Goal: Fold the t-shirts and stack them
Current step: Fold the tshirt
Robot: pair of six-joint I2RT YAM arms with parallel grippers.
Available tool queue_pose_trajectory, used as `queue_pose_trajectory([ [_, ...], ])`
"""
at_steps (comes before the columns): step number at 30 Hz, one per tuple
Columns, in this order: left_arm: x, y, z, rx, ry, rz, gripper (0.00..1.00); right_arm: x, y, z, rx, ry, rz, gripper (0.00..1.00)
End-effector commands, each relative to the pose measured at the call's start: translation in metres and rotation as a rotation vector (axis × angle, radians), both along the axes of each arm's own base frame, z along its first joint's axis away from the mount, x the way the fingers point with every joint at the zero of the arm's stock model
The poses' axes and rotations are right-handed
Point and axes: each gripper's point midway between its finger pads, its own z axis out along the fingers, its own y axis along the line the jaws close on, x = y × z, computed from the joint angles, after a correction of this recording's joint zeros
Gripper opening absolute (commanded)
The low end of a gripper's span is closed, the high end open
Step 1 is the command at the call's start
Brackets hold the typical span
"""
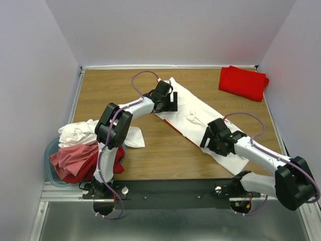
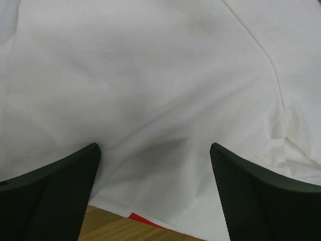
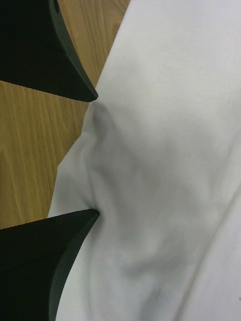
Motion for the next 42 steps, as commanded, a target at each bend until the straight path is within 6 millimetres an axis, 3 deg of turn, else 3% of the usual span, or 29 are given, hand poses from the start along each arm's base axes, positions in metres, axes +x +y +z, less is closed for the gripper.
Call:
queue_pose_trajectory([
  [1,0.004,0.007,-0.024,0.044,0.042,0.000,0.98,-0.024,0.037,-0.015,0.205,0.107,0.080,0.93],
  [8,0.031,0.007,-0.028,0.109,0.031,-0.043,0.98,-0.037,0.066,-0.002,0.324,0.153,0.125,0.91],
  [16,0.061,0.019,-0.039,0.189,0.012,-0.044,0.98,-0.039,0.094,0.004,0.335,0.167,0.173,0.91],
  [27,0.096,0.022,-0.038,0.233,-0.059,-0.107,0.98,-0.016,0.140,0.010,0.349,0.157,0.219,0.91],
  [36,0.125,0.021,-0.027,0.172,-0.099,-0.118,0.98,0.002,0.177,0.007,0.350,0.168,0.266,0.91],
  [42,0.141,0.019,-0.015,0.128,-0.143,-0.127,0.98,0.021,0.208,0.017,0.384,0.147,0.308,0.91],
])
